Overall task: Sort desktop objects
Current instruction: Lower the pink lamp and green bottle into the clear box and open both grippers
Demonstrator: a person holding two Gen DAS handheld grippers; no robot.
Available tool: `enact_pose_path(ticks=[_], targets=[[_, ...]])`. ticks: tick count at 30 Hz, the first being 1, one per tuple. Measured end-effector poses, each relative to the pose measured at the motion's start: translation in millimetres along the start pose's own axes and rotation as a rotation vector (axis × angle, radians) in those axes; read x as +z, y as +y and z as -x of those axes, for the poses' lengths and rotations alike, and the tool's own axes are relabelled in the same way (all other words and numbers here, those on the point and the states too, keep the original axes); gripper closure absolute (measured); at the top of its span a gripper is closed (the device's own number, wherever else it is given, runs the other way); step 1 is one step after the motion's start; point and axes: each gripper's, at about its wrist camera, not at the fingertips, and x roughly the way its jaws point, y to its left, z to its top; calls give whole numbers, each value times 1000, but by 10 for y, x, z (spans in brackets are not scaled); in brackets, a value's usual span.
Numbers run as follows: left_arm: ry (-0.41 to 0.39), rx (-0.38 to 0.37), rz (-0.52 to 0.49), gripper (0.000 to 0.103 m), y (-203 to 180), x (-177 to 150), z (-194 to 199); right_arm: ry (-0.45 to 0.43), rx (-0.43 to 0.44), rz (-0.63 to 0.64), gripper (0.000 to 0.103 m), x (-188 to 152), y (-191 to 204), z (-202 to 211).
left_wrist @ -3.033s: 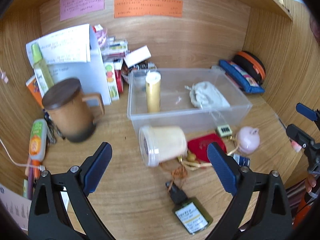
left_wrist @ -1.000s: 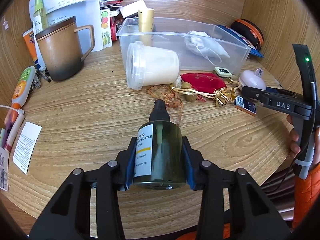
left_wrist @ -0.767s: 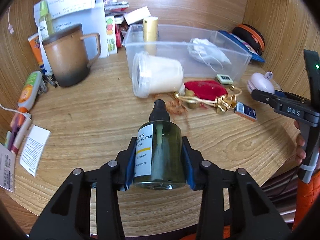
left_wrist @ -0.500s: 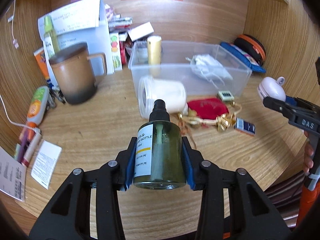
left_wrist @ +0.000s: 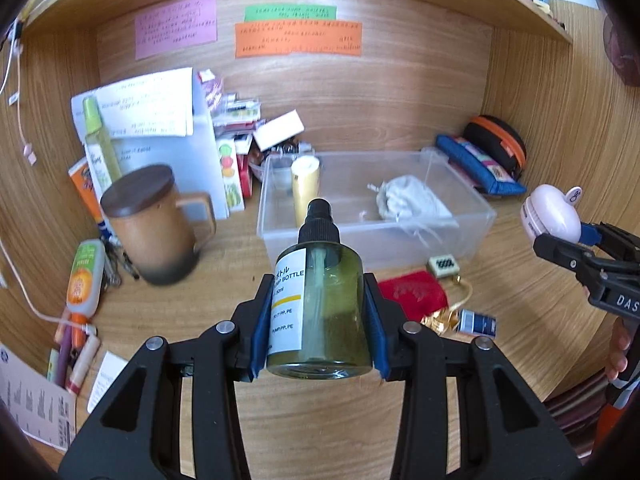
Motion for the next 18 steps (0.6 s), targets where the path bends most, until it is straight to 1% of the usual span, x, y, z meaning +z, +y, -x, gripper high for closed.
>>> enact_pose_path(ticks=[9, 11, 16, 18], targets=[[-49, -25, -27, 62, -101, 313, 3, -38, 10, 16, 43, 213, -5, 22], [-57, -42, -52, 62, -120, 394, -21, -43, 17, 16, 43, 265, -18, 4], [-55, -41, -87, 62, -169, 590, -144, -50, 25, 19, 43, 399, -43, -87], [-48, -53, -95, 62, -171, 661, -210, -49, 28, 21, 43, 457, -56, -142]])
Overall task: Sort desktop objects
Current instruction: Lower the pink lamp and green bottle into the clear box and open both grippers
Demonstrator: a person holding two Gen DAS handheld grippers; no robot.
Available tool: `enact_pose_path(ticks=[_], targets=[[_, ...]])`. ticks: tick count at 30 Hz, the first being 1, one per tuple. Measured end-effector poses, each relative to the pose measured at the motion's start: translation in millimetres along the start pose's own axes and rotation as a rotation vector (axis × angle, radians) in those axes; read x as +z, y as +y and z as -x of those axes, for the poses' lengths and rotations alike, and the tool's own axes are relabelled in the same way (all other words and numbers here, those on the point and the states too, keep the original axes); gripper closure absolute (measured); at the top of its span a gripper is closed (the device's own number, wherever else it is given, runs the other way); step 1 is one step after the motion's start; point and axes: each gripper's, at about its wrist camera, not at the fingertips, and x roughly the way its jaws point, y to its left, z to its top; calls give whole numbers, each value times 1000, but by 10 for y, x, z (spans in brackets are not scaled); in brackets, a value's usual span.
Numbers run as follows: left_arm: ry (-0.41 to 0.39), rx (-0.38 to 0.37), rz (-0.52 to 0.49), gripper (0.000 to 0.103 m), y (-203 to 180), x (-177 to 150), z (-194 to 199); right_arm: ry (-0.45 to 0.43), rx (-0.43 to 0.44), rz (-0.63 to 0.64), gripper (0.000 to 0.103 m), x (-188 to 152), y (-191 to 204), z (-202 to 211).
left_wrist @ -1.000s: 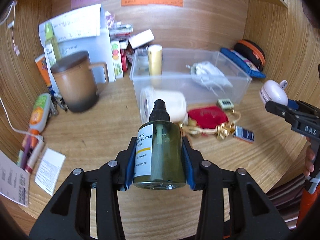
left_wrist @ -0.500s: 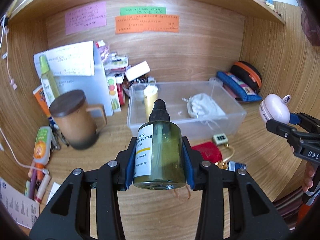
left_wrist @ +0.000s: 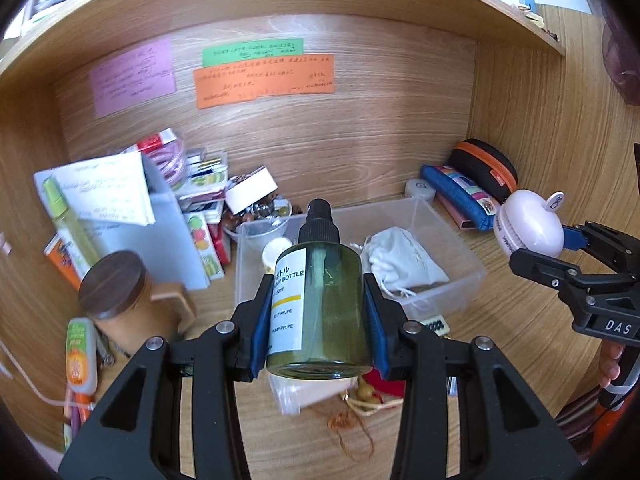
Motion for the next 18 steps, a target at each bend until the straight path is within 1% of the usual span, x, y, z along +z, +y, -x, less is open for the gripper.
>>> enact_pose_path(ticks=[9, 16, 18], targets=[[34, -68, 5, 62, 85, 301, -323, 32, 17, 2, 43, 225, -92, -368], [86, -120, 13, 62, 114, 473, -630, 86, 42, 5, 43, 351, -139, -687], [104, -134, 22, 62, 121, 495, -725, 103, 36, 11, 43, 367, -151, -774]])
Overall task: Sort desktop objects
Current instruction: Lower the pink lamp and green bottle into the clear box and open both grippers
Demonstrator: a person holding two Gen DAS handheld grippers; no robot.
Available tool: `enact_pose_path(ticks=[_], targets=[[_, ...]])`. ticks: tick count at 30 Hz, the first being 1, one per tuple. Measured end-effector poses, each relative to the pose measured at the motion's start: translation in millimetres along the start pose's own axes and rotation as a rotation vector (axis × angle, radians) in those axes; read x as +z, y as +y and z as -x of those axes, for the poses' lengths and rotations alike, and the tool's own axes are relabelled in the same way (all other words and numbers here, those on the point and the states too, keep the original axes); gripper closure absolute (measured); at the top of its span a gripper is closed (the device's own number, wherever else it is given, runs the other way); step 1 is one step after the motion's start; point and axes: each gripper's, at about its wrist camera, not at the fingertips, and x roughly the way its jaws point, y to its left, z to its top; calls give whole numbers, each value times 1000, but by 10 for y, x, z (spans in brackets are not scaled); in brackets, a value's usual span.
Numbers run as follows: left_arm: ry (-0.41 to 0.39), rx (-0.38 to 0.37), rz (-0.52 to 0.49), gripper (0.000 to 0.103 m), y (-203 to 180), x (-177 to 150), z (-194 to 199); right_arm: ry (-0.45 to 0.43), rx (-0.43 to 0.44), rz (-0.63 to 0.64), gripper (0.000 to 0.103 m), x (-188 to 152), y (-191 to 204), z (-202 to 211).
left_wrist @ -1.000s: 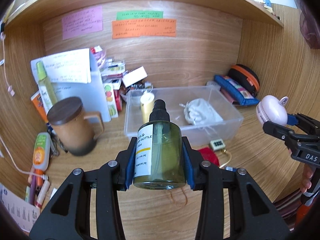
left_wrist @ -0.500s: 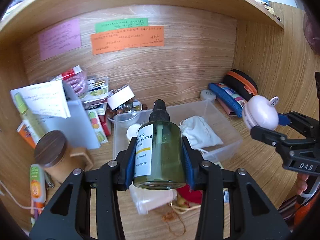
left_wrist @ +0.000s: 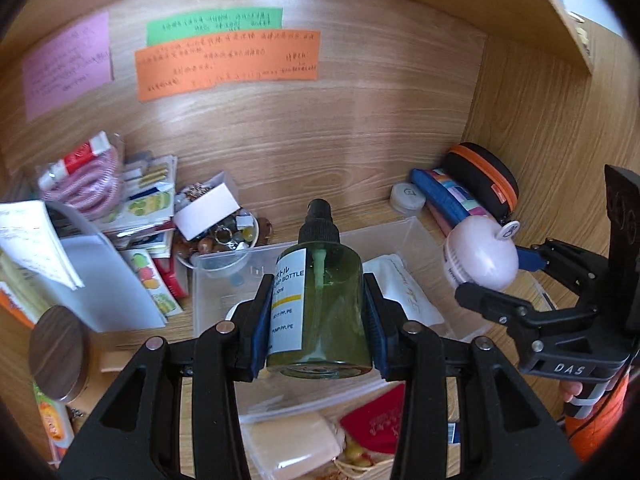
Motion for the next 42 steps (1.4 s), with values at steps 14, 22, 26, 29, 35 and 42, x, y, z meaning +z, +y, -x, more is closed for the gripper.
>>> enact_pose_path(ticks=[14, 22, 26, 29, 35, 42], targets=[[132, -6, 5, 62, 4, 36, -707, 90, -17, 37, 43, 125, -43, -520], [163, 7, -14, 62, -37, 20, -888, 149, -19, 54, 43, 85, -114, -821], [167, 63, -76, 63, -140, 13, -948, 148, -15, 63, 43, 73, -115, -860], [167, 89, -99, 63, -166, 13, -985, 143, -33, 94, 43, 57, -70, -871], [171, 84, -97, 63, -170, 40, -1027, 140, -42, 127, 43, 34, -30, -882], [161, 67, -89, 60, -204, 64, -953, 121, -22, 133, 41, 39, -34, -810]])
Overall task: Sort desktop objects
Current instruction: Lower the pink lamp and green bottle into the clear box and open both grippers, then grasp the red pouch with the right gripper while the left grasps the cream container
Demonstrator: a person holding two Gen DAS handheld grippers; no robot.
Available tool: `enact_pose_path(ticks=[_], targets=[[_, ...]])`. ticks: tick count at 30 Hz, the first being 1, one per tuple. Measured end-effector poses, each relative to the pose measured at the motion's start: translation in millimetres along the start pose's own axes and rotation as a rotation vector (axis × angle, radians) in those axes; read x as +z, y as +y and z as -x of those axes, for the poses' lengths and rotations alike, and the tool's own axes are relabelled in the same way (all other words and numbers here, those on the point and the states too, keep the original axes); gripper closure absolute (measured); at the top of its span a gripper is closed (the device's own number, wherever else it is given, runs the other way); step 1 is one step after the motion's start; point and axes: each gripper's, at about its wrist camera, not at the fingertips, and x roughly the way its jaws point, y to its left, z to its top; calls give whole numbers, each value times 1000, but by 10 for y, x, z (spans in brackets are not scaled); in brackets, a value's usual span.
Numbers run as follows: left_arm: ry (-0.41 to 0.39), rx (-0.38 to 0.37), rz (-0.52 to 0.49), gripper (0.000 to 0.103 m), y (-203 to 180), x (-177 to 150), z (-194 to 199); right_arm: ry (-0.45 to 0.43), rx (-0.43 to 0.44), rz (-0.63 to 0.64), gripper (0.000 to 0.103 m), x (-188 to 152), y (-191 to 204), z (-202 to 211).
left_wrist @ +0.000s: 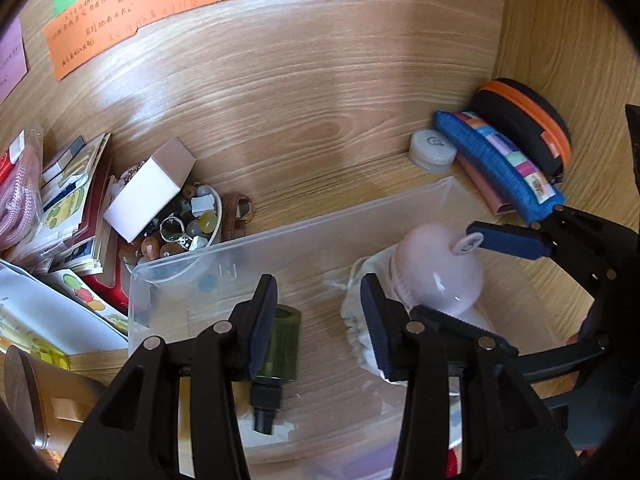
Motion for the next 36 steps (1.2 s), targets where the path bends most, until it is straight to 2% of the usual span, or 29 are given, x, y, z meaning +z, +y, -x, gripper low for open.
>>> enact_pose_path(ticks=[3, 11, 16, 18, 20, 25, 29, 36], targets=[[-17, 9, -6, 60, -35, 3, 110, -21, -8, 7, 38, 2, 21, 86], [-66, 37, 5, 56, -19, -22, 420, -49, -26, 19, 37, -77, 95, 377], [-116, 48, 24, 37, 54, -107, 692, -78, -33, 19, 34, -172, 126, 652], [-139, 58, 32, 30, 74, -156, 803, -96, -41, 18, 26, -213, 153, 766], [-157, 62, 43, 29, 99, -220, 913, -118, -57, 19, 24, -254, 207, 888], [-170, 67, 80, 23, 179, -395, 1058, -158, -72, 20, 23, -338, 338, 1128], [-164, 70, 104, 23, 242, -573, 1128, -181, -69, 15, 23, -440, 431, 1275], [-151, 78, 134, 18, 286, -869, 1220, -191, -58, -8, 23, -627, 544, 1366]])
